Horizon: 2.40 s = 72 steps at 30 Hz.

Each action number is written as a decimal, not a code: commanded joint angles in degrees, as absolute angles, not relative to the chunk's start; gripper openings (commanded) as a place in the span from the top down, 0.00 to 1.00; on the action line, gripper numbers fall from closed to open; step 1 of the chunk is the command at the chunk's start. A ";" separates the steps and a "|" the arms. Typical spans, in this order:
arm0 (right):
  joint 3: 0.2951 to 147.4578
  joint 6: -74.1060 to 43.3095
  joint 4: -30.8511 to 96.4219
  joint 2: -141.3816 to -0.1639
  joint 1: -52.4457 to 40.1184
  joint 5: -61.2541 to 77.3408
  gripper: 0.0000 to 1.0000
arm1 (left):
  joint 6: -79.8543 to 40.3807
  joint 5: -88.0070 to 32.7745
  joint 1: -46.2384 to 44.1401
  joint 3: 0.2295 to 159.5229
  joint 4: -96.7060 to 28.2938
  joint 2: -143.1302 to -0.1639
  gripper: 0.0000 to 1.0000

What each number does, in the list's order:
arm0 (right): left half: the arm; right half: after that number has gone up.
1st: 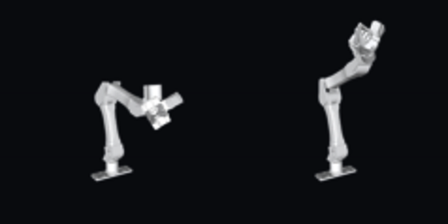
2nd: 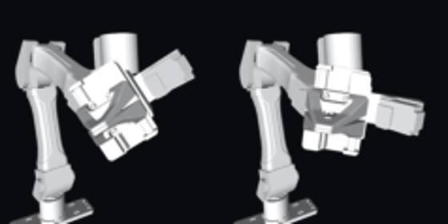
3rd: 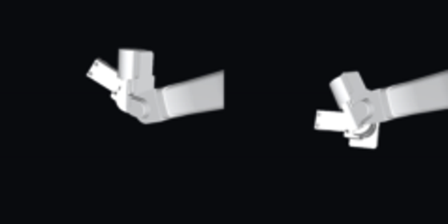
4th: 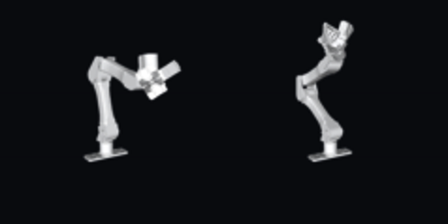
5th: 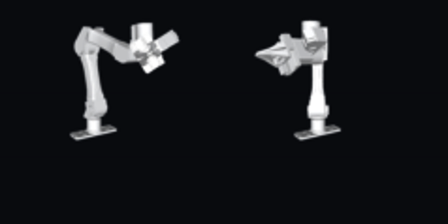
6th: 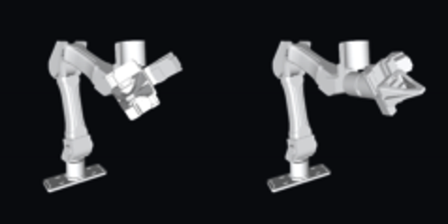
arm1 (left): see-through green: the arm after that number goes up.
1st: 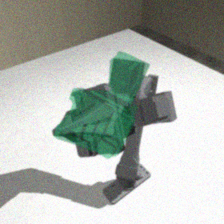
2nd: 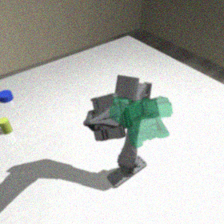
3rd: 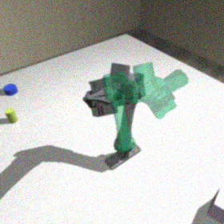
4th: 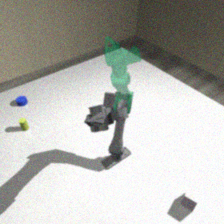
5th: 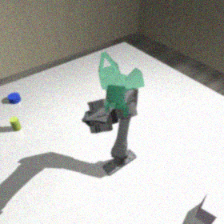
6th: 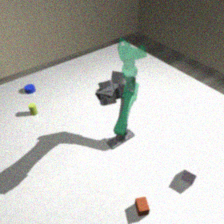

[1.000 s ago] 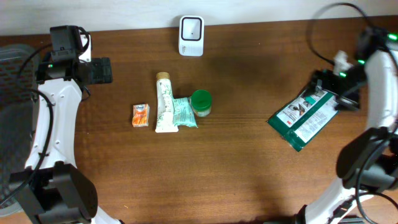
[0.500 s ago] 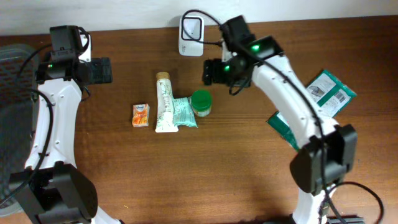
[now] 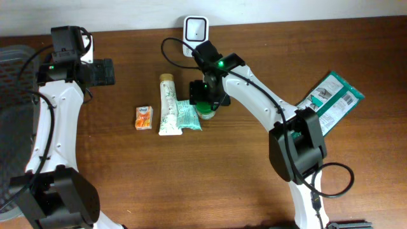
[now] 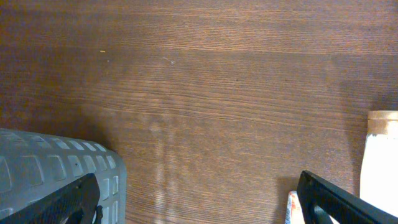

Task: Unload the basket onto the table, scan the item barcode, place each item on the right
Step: 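Grasp the green-capped jar with the right gripper and lift it, then hold the jar's bottom up to the barcode scanner with the right gripper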

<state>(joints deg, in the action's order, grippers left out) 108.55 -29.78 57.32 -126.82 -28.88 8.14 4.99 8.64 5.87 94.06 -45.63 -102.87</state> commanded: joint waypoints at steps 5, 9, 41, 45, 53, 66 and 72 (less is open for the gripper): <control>109.12 -23.68 59.18 -127.59 -28.86 6.81 0.47 | 5.72 9.04 5.96 94.78 -45.54 -103.33 0.01; 117.34 -11.40 68.53 -127.00 -26.85 6.81 0.50 | 5.72 9.02 5.96 94.78 -45.54 -103.33 0.01; 116.90 -0.54 79.11 -127.13 -24.38 13.23 0.04 | 5.72 9.04 5.96 94.78 -45.54 -103.33 0.01; 113.23 -0.51 76.23 -127.13 -24.40 10.94 0.12 | 5.72 9.04 5.96 94.78 -45.54 -103.33 0.01; 106.87 -0.51 70.89 -127.13 -26.24 6.76 0.17 | 5.72 9.04 5.96 94.78 -45.54 -103.33 0.01; 122.93 16.82 82.35 -127.00 -24.99 33.17 0.40 | 5.72 9.04 5.96 94.78 -45.54 -103.33 0.01; 141.12 30.28 94.43 -127.00 -24.23 51.42 0.41 | 5.72 9.04 5.96 94.78 -45.54 -103.33 0.01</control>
<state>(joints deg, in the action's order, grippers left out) 136.88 26.85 93.41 -128.22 -25.04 43.24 4.99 8.64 5.87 94.06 -45.67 -102.87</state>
